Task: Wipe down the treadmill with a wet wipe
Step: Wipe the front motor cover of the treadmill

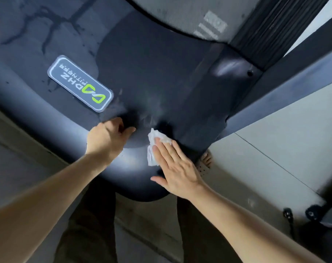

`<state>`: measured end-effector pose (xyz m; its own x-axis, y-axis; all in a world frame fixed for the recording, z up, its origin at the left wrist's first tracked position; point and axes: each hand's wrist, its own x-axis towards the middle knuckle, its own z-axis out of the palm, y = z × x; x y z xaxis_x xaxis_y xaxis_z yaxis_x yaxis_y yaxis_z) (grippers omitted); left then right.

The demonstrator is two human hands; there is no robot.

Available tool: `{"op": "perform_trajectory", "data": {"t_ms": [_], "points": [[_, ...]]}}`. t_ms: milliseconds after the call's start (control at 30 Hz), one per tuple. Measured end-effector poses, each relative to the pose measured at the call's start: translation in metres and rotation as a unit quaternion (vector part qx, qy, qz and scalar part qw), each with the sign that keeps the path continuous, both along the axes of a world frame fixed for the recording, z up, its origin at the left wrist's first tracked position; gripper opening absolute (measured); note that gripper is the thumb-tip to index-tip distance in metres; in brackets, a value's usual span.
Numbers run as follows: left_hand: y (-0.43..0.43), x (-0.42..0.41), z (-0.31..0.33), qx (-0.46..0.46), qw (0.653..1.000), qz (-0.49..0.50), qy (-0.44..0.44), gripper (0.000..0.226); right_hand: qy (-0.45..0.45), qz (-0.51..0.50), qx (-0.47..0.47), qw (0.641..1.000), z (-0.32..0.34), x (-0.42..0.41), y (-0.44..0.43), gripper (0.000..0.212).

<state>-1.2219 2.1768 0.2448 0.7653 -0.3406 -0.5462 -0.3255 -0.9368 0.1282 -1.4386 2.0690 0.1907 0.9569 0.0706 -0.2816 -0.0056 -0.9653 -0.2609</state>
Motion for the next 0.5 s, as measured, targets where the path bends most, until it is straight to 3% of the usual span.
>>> {"op": "perform_trajectory", "data": {"t_ms": [100,233,333,400,467,500], "points": [[0.019,-0.019,-0.004,-0.010,0.996,0.092,-0.004,0.040,-0.029,-0.006,-0.065,0.997,-0.011,0.014,-0.058,0.094],[0.029,-0.036,-0.006,-0.018,0.992,0.124,-0.003,0.039,0.028,-0.269,-0.103,0.957,-0.020,0.067,-0.159,0.103],[0.034,-0.042,-0.007,-0.033,0.991,0.133,0.006,0.038,0.036,-0.382,-0.058,0.922,-0.018,0.088,-0.140,0.108],[0.039,-0.041,-0.007,-0.040,0.990,0.138,0.012,0.037,-0.006,-0.291,-0.048,0.956,-0.011,0.091,-0.085,0.102],[0.047,-0.039,-0.006,-0.044,0.988,0.146,0.019,0.036,0.003,-0.064,-0.042,0.997,-0.002,0.083,-0.021,0.102],[0.049,-0.039,-0.005,-0.046,0.988,0.149,0.019,0.035,0.016,0.033,-0.045,0.998,0.002,0.077,0.001,0.103]]}}
